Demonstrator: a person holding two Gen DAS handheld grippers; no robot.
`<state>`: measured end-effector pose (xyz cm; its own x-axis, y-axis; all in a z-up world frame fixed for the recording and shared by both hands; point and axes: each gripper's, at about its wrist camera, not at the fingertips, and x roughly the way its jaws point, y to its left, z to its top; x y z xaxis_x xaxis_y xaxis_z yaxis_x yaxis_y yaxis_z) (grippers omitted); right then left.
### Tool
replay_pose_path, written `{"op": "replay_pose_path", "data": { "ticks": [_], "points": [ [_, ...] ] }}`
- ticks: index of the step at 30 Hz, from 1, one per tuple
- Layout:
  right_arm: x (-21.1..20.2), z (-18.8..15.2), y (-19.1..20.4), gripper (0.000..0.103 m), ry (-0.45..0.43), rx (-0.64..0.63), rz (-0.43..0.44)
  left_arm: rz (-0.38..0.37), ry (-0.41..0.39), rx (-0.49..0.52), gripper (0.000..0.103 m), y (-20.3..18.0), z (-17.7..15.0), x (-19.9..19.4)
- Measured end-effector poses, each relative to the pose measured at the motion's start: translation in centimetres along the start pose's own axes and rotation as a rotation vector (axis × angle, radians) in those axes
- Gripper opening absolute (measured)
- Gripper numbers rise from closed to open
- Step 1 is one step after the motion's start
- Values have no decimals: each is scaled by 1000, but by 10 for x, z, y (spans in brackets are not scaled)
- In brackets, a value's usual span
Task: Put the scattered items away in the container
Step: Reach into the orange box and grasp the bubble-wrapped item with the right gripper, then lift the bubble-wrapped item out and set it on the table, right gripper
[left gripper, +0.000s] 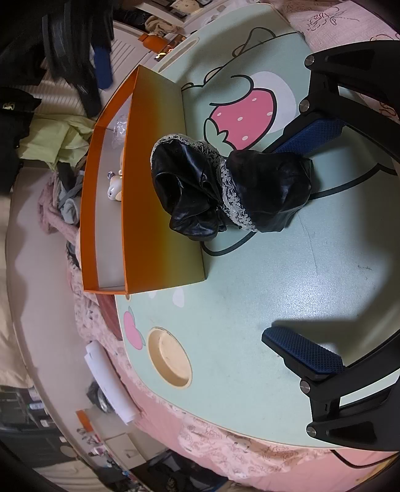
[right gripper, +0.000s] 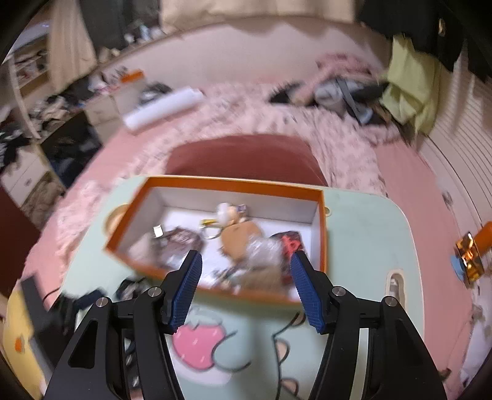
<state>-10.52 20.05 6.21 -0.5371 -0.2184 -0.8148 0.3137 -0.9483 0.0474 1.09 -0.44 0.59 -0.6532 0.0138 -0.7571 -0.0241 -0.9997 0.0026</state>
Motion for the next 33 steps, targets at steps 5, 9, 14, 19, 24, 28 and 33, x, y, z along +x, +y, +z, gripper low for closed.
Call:
{"op": "replay_pose_path", "data": {
  "ticks": [5,9,14,19,24,28,33],
  "points": [
    [36,9,-1,50,122,7,-18,1,-1,-1,103,0,0,0],
    [59,10,0,35,213,-7,-31,2,-2,1,103,-1,0,0],
    [36,12,-5,33,112,-20,11,2,-2,2,103,-1,-1,0],
    [-31,-6,-5,33,-98,-7,125,2,-3,2,103,0,-1,0],
    [-33,-53,10,33,-44,-53,198,2,-4,2,103,0,-1,0],
    [-1,-90,17,33,21,-68,181,2,-4,2,103,0,-1,0],
    [18,-104,13,38,-39,1,208,1,-5,1,103,1,-1,1]
  ]
}}
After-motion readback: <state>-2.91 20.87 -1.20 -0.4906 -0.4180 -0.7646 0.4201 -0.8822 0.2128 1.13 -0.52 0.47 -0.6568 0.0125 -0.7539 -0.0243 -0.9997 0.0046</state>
